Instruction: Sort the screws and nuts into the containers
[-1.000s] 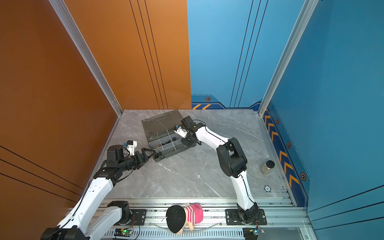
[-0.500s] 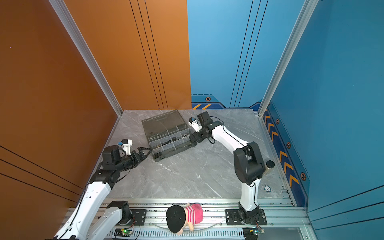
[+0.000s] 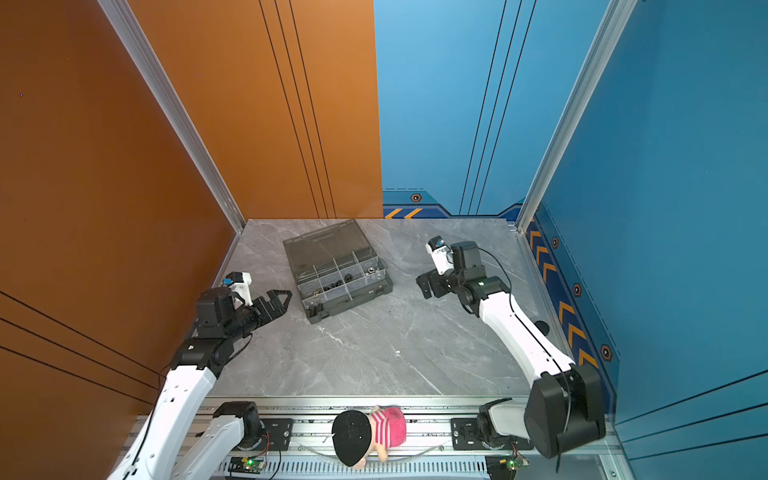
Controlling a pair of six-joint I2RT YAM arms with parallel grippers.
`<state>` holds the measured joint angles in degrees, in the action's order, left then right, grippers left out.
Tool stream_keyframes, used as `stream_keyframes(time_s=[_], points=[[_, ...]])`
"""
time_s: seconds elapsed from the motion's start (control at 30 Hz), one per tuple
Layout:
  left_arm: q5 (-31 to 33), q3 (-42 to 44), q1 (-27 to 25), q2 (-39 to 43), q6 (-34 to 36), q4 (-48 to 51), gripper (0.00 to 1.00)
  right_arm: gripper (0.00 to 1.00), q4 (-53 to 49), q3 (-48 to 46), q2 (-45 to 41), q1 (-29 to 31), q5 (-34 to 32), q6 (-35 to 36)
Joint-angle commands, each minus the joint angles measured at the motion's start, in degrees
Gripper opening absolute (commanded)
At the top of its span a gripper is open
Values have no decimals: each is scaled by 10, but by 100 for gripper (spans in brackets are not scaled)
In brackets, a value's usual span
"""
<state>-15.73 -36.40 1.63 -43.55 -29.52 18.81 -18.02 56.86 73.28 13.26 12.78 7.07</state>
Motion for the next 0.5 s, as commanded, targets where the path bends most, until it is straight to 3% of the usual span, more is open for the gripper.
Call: stream_keyframes(time_s=[0.0,0.2,0.47], points=[[66,7,6,36,40,-28,98,100,63,-52,-41,-31,-20,-47],[133,32,6,69,58,-69,98,100,151,-139,-80,-86,-41,-68],[181,59,6,50,90,-152,98,100,318,-247,-50,-149,-62,-95]])
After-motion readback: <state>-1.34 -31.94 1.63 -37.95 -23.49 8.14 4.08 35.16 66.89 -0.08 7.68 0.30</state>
